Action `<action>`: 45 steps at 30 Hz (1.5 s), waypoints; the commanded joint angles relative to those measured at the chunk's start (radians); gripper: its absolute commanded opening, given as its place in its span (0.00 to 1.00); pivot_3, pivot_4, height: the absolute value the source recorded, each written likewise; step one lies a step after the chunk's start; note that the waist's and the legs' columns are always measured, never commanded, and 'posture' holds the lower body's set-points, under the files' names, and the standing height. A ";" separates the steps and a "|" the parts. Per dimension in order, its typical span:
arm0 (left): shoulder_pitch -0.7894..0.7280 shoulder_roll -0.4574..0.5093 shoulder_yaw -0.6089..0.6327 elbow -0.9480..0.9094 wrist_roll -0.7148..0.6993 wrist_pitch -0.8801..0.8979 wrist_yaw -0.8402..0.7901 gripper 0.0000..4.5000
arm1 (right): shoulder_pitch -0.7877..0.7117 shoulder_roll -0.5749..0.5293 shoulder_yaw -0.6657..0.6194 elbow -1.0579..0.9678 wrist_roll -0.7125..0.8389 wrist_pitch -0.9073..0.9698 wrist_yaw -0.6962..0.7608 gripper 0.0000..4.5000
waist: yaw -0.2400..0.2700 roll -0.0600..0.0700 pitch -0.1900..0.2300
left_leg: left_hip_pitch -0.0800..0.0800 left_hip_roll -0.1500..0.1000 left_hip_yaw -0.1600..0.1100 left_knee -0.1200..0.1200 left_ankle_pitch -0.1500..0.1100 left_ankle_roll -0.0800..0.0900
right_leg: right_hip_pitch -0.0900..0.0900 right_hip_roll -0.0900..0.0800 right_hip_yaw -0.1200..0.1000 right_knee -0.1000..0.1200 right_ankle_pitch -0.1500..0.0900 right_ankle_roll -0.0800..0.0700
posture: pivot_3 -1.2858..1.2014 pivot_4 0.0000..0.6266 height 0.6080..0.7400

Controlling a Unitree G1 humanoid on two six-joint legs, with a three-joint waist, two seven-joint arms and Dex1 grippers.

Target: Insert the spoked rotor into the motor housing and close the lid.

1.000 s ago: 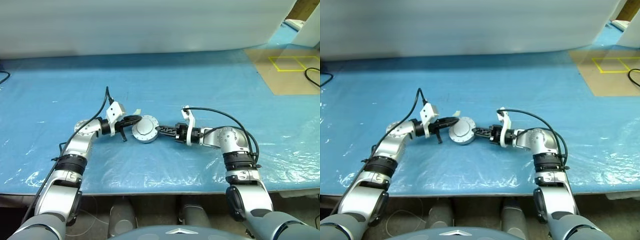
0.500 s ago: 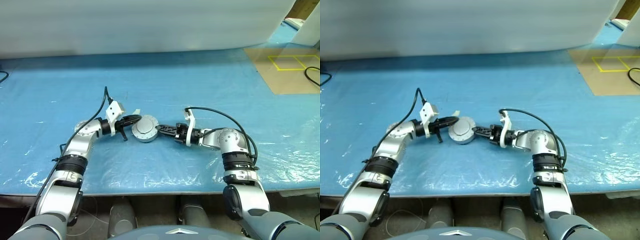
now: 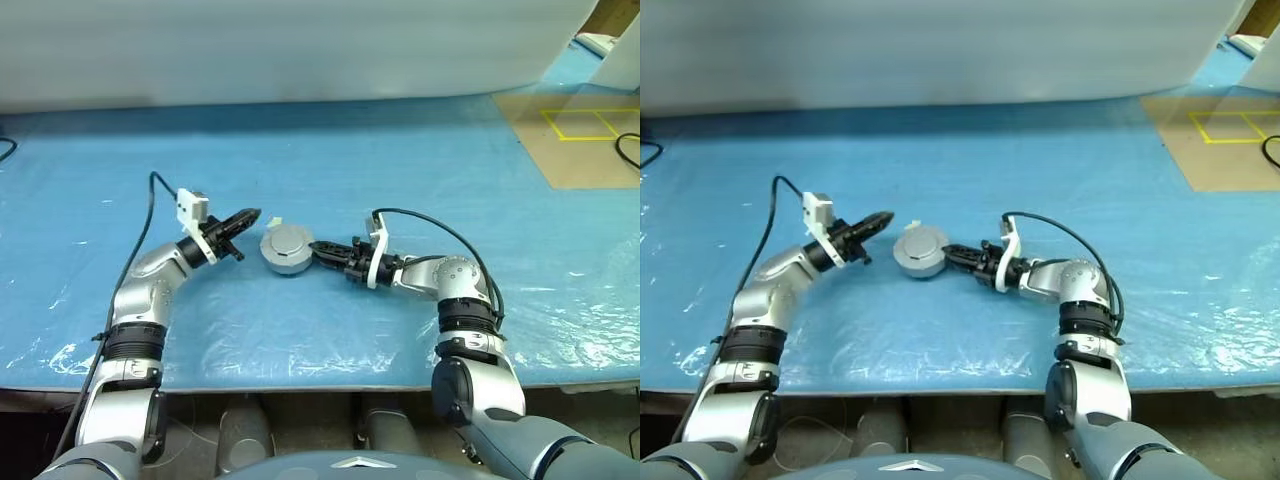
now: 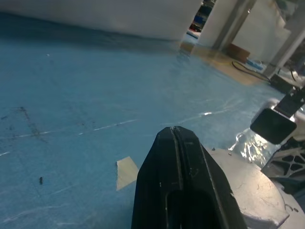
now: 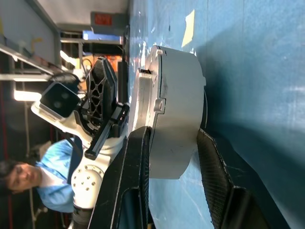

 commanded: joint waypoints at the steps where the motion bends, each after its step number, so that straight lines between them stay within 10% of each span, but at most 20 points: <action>1: 0.052 -0.010 0.063 -0.116 -0.092 0.088 0.067 0.04 | -0.038 0.024 -0.059 -0.024 0.080 -0.017 -0.002 0.26 | 0.001 0.000 0.000 | -0.002 0.000 0.000 0.000 0.000 0.000 | -0.002 0.000 0.000 0.000 0.000 0.000 | 0.52 0.24 1.00; 15: 0.179 -0.112 0.203 -0.306 -0.472 0.444 0.322 0.99 | -0.051 0.050 -0.113 -0.032 0.132 -0.071 -0.044 0.26 | 0.006 -0.002 0.001 | -0.008 0.000 0.000 0.002 0.000 0.000 | -0.007 0.000 -0.001 0.001 0.002 0.004 | 0.52 0.24 1.00; 45: 0.067 -0.210 0.117 -0.210 -0.522 0.536 0.478 0.99 | 0.014 0.042 0.022 -0.136 0.155 -0.025 0.025 0.26 | 0.005 -0.002 0.001 | -0.009 0.000 -0.002 0.010 0.001 0.001 | -0.005 -0.001 0.000 0.006 0.004 0.006 | 0.52 0.24 1.00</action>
